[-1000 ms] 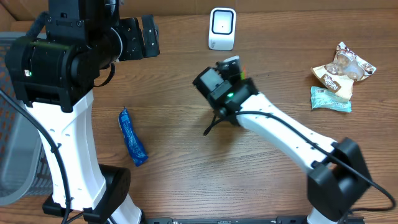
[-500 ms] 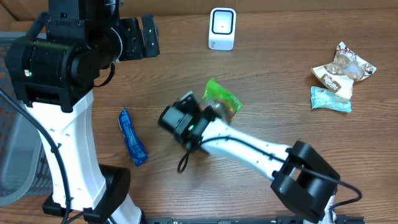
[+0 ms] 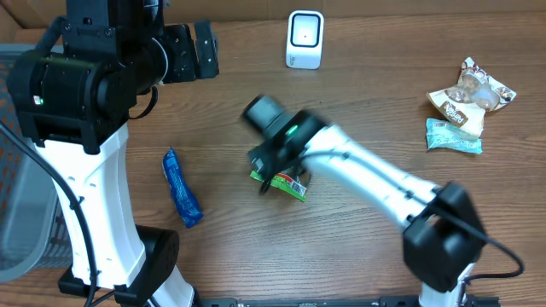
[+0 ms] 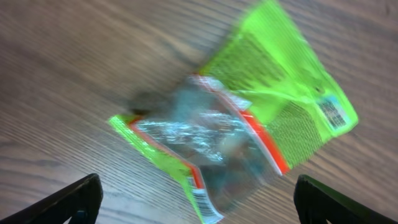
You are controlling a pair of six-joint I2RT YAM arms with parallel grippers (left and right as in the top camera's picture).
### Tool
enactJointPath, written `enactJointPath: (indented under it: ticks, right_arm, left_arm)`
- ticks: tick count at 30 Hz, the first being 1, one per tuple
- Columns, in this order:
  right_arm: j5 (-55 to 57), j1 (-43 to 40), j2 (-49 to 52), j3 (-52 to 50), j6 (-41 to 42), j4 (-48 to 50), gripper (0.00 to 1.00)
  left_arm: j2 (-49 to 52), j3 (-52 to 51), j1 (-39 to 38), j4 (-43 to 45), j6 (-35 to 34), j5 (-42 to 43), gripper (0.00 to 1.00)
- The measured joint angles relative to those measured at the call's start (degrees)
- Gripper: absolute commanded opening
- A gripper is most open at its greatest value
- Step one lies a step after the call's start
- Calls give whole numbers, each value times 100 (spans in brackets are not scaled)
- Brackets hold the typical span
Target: Scan the item barcode
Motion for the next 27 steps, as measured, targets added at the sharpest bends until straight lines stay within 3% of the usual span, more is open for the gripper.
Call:
enactJointPath:
  ticks: [8,15,18,27]
  right_arm:
    - [-1499,-1731,-13,-170,-330,-57,93]
    - [-1967,-1893,94,-538,-1073,330,95]
    - [-2138,-1884,146,-570,-1154,286,85]
    - [-2420,-1867,483,-1176,116,863,84]
  left_arm:
    - [0,0,0,0,0,0,100]
    - [0,0,0,0,0,0,100]
    - [0,0,0,0,0,0,100]
    - [0,0,0,0,0,0,100]
